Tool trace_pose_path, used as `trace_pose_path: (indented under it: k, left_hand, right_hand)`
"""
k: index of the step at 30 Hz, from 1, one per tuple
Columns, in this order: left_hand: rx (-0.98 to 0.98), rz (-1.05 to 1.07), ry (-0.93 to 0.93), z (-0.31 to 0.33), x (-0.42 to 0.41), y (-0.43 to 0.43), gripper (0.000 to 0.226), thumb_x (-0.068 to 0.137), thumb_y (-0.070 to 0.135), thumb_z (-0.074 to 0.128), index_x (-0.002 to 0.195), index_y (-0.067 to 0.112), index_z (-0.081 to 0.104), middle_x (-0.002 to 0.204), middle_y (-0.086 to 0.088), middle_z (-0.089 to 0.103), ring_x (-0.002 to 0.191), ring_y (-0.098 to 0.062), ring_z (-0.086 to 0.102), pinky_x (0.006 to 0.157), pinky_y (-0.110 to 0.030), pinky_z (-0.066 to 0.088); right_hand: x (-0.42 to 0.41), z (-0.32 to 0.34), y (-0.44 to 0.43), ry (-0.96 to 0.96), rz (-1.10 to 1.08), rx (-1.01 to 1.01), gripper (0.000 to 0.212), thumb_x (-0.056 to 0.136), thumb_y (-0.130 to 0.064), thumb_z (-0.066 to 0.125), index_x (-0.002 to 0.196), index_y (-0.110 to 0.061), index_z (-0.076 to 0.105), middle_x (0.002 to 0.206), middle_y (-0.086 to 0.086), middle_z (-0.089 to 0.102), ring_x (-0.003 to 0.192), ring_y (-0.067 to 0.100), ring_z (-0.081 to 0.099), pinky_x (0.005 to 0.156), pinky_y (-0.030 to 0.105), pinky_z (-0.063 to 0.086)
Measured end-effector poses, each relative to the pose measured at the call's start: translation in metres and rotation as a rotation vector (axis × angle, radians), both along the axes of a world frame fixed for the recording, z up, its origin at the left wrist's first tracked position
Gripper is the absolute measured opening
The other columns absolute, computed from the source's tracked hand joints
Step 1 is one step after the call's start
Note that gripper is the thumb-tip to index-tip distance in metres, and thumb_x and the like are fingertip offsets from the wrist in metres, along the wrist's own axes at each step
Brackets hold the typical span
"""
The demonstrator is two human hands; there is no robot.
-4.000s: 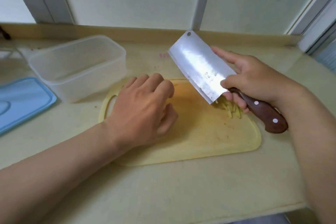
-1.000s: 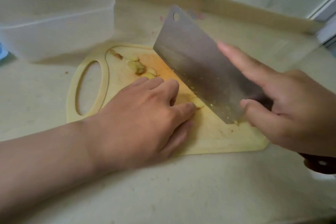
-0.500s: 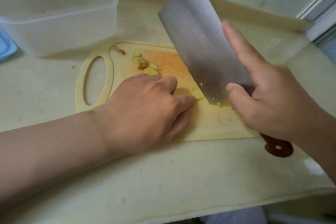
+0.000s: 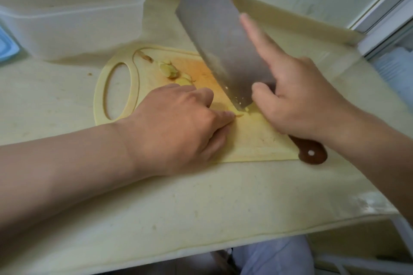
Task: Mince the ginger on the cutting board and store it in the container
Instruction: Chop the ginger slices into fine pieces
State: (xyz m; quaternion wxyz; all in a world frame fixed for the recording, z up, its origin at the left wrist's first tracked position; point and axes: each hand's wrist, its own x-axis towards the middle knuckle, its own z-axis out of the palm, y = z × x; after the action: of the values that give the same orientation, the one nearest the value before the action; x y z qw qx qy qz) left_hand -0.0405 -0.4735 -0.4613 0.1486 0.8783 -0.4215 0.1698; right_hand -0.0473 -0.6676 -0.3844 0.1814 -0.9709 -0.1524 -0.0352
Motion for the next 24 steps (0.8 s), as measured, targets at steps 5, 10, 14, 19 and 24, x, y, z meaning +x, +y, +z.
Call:
trace_pose_path:
  k: [5,10,14,19,24]
  left_hand:
    - [-0.014,0.003,-0.002,0.000,0.000,-0.001,0.051,0.095,0.044,0.030,0.107,0.024,0.074,0.071,-0.005,0.047,0.059,-0.035,0.054,0.056,-0.036,0.048]
    - [-0.010,0.006,-0.011,-0.001,0.001,-0.001,0.054,0.094,0.046,0.027,0.108,0.025,0.074,0.072,-0.005,0.049,0.062,-0.035,0.055,0.057,-0.036,0.048]
    - [-0.005,0.008,-0.014,0.000,0.001,-0.002,0.052,0.093,0.046,0.029,0.110,0.025,0.073,0.071,-0.004,0.048,0.062,-0.034,0.055,0.057,-0.037,0.049]
    - [0.004,0.005,-0.013,0.001,0.000,-0.001,0.052,0.093,0.046,0.028,0.111,0.026,0.073,0.071,-0.005,0.048,0.062,-0.035,0.055,0.056,-0.038,0.050]
    - [0.017,0.020,-0.031,0.000,0.000,-0.001,0.052,0.094,0.046,0.026,0.107,0.026,0.073,0.072,-0.001,0.042,0.063,-0.034,0.055,0.057,-0.034,0.044]
  right_hand:
    - [-0.038,0.000,-0.019,-0.004,-0.055,0.033,0.091,0.093,-0.004,0.053,0.162,-0.050,0.015,0.047,0.014,0.051,0.045,0.027,0.051,0.045,0.026,0.041]
    - [-0.017,0.016,-0.009,0.171,0.018,-0.137,0.090,0.094,-0.008,0.048,0.160,-0.057,0.011,0.051,-0.001,0.061,0.038,0.016,0.054,0.046,0.022,0.049]
    - [0.015,0.018,0.014,0.215,0.021,-0.133,0.093,0.093,-0.003,0.046,0.161,-0.054,0.008,0.054,-0.021,0.060,0.037,0.016,0.061,0.045,0.034,0.057]
    - [0.000,0.001,0.012,-0.001,-0.045,-0.015,0.091,0.091,-0.005,0.048,0.165,-0.042,0.012,0.052,0.003,0.058,0.047,0.018,0.059,0.052,0.031,0.050]
    - [-0.037,-0.003,-0.011,0.011,-0.105,0.053,0.091,0.093,-0.006,0.051,0.160,-0.054,0.012,0.049,0.015,0.056,0.041,0.026,0.050,0.050,0.036,0.048]
